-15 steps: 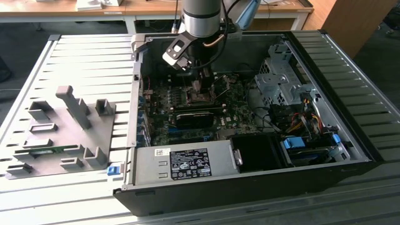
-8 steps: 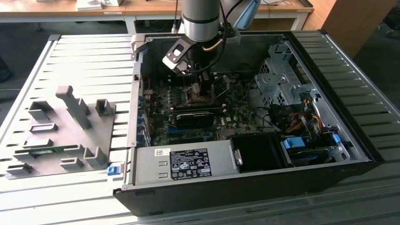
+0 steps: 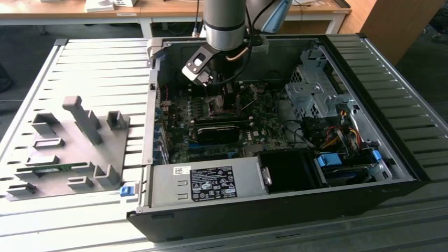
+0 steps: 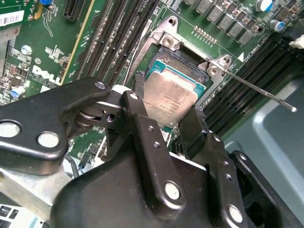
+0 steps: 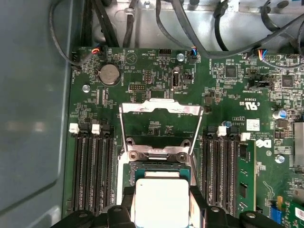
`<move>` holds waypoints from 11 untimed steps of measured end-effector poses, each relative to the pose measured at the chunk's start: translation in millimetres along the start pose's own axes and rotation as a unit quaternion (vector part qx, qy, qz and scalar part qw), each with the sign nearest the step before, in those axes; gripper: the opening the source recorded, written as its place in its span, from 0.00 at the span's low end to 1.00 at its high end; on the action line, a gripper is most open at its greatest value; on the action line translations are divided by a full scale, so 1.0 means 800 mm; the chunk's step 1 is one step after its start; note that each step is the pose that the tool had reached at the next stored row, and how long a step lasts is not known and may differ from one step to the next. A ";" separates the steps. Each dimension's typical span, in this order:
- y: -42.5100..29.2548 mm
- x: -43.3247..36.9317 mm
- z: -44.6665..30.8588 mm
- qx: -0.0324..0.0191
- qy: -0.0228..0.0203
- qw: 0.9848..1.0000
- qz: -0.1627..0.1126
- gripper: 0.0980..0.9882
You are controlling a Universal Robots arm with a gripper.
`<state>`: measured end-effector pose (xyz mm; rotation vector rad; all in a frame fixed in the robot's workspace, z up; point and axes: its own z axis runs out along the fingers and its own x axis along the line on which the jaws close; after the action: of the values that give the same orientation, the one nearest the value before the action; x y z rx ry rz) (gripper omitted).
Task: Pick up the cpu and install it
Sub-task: 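Place the cpu into insertion slot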
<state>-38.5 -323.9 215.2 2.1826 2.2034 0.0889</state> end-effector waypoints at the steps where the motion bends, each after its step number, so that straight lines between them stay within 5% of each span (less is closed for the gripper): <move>1: -0.0001 0.000 0.0016 0.000 0.000 1.000 0.000 0.49; 11: -0.0012 0.000 0.0087 0.000 0.000 1.000 0.000 0.49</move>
<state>-39.0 -323.8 208.2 2.1834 2.2027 0.0888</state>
